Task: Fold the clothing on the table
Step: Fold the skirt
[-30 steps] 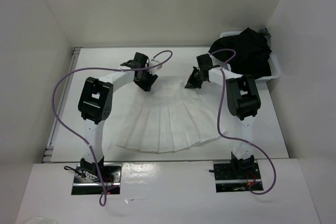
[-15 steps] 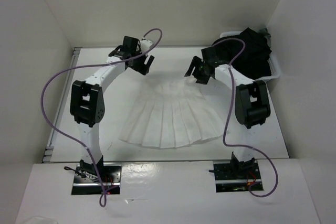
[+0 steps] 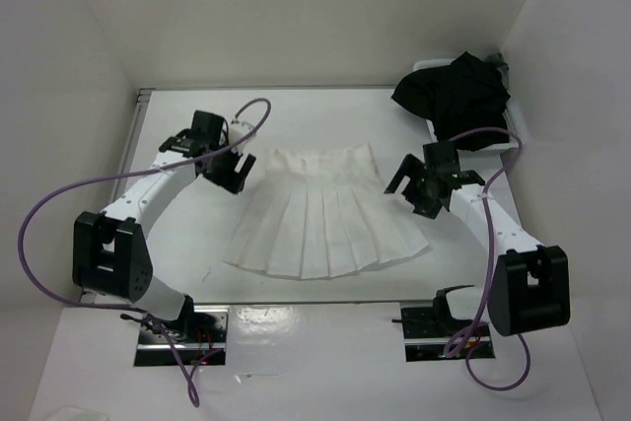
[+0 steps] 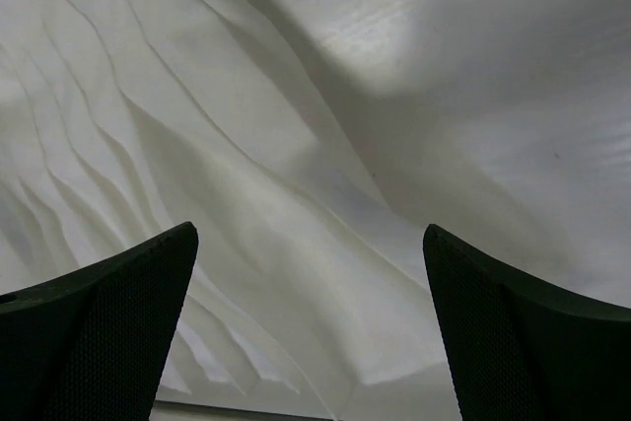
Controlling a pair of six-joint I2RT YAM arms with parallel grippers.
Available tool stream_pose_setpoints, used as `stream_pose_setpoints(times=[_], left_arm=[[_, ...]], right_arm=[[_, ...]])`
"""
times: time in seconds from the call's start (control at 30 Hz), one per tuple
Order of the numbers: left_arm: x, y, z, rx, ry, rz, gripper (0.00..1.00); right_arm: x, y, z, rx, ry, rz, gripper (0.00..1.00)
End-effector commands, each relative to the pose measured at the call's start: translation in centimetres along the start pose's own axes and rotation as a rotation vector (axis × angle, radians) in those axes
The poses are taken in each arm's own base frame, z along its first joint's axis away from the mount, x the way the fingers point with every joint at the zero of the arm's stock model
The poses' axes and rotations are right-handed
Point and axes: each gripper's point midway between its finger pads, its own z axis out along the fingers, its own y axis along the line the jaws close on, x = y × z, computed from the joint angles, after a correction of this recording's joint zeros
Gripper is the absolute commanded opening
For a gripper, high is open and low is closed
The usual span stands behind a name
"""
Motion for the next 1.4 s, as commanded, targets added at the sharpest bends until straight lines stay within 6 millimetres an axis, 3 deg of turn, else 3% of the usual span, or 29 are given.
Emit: stream_pose_setpoints(times=[0.0, 0.17, 0.27, 0.3, 0.33, 0.37, 0.4, 0.43, 0.47, 0.5, 0.53, 0.57, 0.6, 0.63, 0.67, 0.7, 0.77, 0.87, 0.97, 1.0, 1.03, 1.07, 1.1, 1.13, 1.23, 1.27, 1.37], left_arm=[[6.6, -1.3, -0.4, 0.032, 0.145, 0.035, 0.87], [10.4, -1.3, 0.2, 0.033, 0.205, 0.093, 0.88], [9.8, -1.6, -0.2, 0.079, 0.186, 0.113, 0.88], [9.6, -1.2, -0.5, 0.059, 0.178, 0.134, 0.88], [8.3, 0.5, -0.8, -0.043, 0.14, 0.181, 0.88], [6.9, 2.0, -2.3, -0.129, 0.068, 0.276, 0.88], [7.6, 2.2, -2.4, -0.173, 0.061, 0.372, 0.88], [6.3, 3.0, -3.0, -0.247, -0.007, 0.484, 0.88], [5.5, 3.1, -5.5, -0.313, -0.08, 0.614, 0.88], [5.5, 3.1, -6.3, -0.339, -0.074, 0.879, 0.9], [7.8, 1.6, -5.4, -0.299, -0.064, 1.009, 0.91], [6.9, 0.3, -7.9, -0.335, -0.192, 1.092, 0.93], [7.0, -0.9, -8.6, -0.318, -0.227, 1.219, 0.95], [8.5, -2.9, -9.6, -0.279, -0.276, 1.288, 0.98], [8.7, -4.2, -9.8, -0.251, -0.334, 1.324, 0.99], [8.5, -5.2, -10.6, -0.271, -0.404, 1.354, 0.99], [8.2, -6.1, -10.1, -0.257, -0.46, 1.378, 0.99], [6.9, -8.0, -9.2, -0.145, -0.498, 1.372, 0.99], [3.4, -9.4, -8.6, 0.013, -0.447, 1.238, 0.99], [0.9, -10.0, -8.2, 0.073, -0.41, 1.161, 0.99], [0.2, -11.9, -7.9, 0.144, -0.406, 1.16, 0.99], [0.4, -13.4, -6.4, 0.223, -0.342, 1.153, 0.99], [-0.1, -15.2, -6.5, 0.263, -0.349, 1.137, 0.99], [-0.1, -19.1, -6.9, 0.329, -0.382, 1.208, 0.99], [1.2, -25.0, -5.8, 0.389, -0.362, 1.264, 1.0], [2.9, -28.0, -4.9, 0.447, -0.321, 1.308, 1.0], [4.1, -30.4, -3.1, 0.497, -0.263, 1.253, 1.0]], right_arm=[[1.2, -1.1, -1.9, 0.003, -0.019, 0.034, 0.99], [4.0, -3.6, -1.0, 0.043, 0.04, 0.115, 0.99], [4.3, -3.6, -1.2, 0.039, 0.033, 0.174, 0.99], [4.1, -3.9, -1.6, 0.053, 0.011, 0.184, 0.99], [3.6, -3.4, -2.1, 0.034, -0.009, 0.191, 0.99], [3.0, -2.9, -2.7, 0.015, -0.029, 0.189, 0.99], [2.6, -3.0, -3.3, 0.025, -0.051, 0.189, 0.99], [2.0, -2.6, -4.2, 0.011, -0.079, 0.178, 0.99], [1.4, -1.9, -4.9, 0.0, -0.093, 0.149, 0.99], [1.3, -1.8, -5.3, 0.004, -0.09, 0.14, 0.99], [2.0, -2.1, -5.1, 0.031, -0.05, 0.131, 0.99], [2.9, -2.0, -4.8, 0.041, -0.02, 0.103, 0.99], [3.7, -1.7, -4.7, 0.041, 0.012, 0.101, 0.99], [5.0, -1.9, -4.3, 0.051, 0.042, 0.1, 0.99], [6.5, -1.2, -4.1, 0.047, 0.067, 0.099, 0.99], [6.8, -1.0, -4.1, 0.047, 0.045, 0.1, 0.99], [7.1, 0.1, -4.1, 0.025, 0.032, 0.11, 0.99], [6.9, 0.9, -3.4, 0.03, 0.044, 0.067, 0.99], [6.9, 1.6, -3.1, 0.055, 0.056, 0.001, 0.99], [6.5, 1.8, -3.2, 0.051, 0.043, 0.001, 0.99], [6.5, 1.8, -3.2, 0.051, 0.042, 0.001, 0.99], [6.3, 2.1, -3.2, 0.042, 0.035, 0.002, 0.99], [6.4, 1.7, -3.0, 0.054, 0.033, 0.001, 0.99], [6.3, 1.9, -3.0, 0.046, 0.027, 0.002, 0.99], [5.8, 2.1, -3.1, 0.02, 0.01, 0.018, 0.99], [5.7, 2.1, -3.3, 0.003, 0.006, 0.028, 0.99], [3.5, 2.2, -4.2, -0.044, -0.045, 0.093, 0.99]])
